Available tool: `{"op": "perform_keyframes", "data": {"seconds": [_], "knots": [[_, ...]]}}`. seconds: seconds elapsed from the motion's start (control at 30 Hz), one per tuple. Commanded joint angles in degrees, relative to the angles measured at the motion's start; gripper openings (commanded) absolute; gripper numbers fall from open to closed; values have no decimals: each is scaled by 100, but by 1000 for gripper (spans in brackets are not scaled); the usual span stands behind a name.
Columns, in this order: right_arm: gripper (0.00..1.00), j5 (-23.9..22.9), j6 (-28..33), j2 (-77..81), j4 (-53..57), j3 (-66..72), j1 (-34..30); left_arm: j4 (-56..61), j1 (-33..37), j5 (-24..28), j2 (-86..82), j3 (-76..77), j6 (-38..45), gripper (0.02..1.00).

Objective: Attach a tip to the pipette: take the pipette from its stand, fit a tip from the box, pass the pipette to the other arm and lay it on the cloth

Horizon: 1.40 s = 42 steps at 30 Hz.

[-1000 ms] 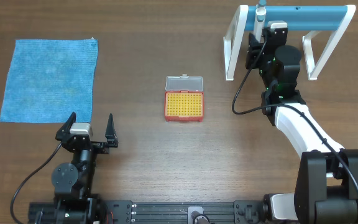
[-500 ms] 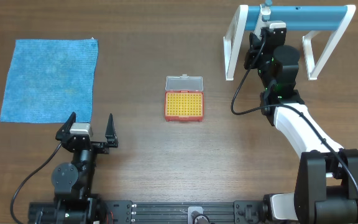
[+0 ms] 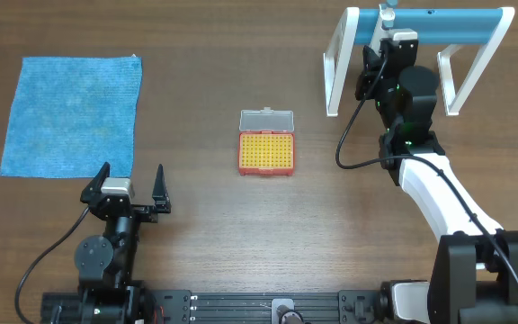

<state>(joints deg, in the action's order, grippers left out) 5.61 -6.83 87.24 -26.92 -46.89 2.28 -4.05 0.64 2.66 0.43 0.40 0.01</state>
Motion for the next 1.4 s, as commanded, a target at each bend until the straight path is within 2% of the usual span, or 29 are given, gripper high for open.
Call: {"op": "perform_keyframes", "data": {"seconds": [0.03,0.2,0.3,0.37,0.5,0.57,0.67,0.93,1.03,1.13,1.23,1.3,1.4], "knots": [[80,-46,-20,-420,-13,-125,33,-31,-28,83,4,-9,70,998],[80,74,-22,-977,155,-125,33,-31,-28,83,4,-9,70,998],[82,745,-35,-1475,315,-125,35,-31,-28,83,4,-9,70,998],[80,1290,-181,-1773,323,-107,109,-31,-28,83,4,-9,72,998],[77,2094,-555,-2127,216,120,358,-31,-28,85,4,-9,70,998],[75,2673,-822,-2258,-282,511,452,-31,-28,83,4,-9,72,998],[80,3158,-1012,-2302,-1191,1139,608,-31,-28,83,4,-9,70,1000],[75,3235,-929,-2140,-2721,2503,1373,-31,-28,83,4,-9,72,998],[75,3237,-452,-1899,-2743,2616,1744,-31,-28,83,4,-9,70,998],[77,3235,474,-1537,-2894,2616,2090,-31,-28,83,4,-9,72,998],[75,3235,1139,-1154,-3058,2614,2260,-31,-28,83,4,-9,70,998],[75,3233,1211,-857,-3390,2614,2271,-31,-28,85,4,-9,72,1000],[75,2909,1209,-527,-3847,2610,2271,-31,-28,83,4,-9,72,998]]}}
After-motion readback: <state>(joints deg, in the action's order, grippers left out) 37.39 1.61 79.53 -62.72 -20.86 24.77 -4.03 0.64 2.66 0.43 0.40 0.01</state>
